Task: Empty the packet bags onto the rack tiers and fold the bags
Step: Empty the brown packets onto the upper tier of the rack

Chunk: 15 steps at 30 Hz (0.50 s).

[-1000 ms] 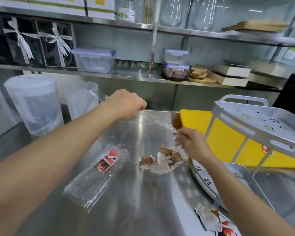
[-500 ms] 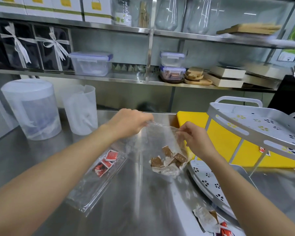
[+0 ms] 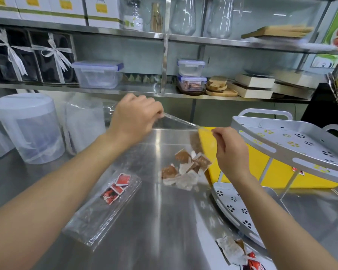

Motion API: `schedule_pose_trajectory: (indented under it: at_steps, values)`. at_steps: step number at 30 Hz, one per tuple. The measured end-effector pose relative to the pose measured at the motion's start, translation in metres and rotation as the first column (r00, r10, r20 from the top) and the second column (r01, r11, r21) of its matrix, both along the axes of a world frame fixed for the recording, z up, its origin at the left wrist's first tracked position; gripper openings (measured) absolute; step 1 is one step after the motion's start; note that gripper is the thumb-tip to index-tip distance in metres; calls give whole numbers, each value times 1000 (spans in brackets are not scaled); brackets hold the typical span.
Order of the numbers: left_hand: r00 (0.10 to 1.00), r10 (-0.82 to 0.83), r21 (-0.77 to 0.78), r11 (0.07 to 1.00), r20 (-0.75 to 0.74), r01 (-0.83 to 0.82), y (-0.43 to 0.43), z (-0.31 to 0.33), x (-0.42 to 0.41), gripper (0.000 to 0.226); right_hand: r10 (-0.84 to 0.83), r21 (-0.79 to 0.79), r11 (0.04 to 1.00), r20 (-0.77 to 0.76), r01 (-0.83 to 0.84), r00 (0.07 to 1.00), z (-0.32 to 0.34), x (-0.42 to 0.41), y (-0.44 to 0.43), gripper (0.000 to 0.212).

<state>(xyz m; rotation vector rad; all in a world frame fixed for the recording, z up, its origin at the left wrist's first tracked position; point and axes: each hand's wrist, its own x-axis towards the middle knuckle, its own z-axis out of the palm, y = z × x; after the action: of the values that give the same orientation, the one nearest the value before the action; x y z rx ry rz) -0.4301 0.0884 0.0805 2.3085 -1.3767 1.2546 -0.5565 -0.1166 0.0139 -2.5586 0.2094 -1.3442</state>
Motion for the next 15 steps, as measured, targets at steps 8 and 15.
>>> schedule_pose_trajectory:
  at_steps: [8, 15]
  values:
    - [974, 87, 125, 990, -210, -62, -5, -30, 6, 11, -1, 82, 996, -221, 20, 975, -12, 7, 0, 20]
    - [967, 58, 74, 996, -250, -41, -15, -17, 8, 9, 48, 158, 987, -161, -22, 986, 1, 5, -6, 18]
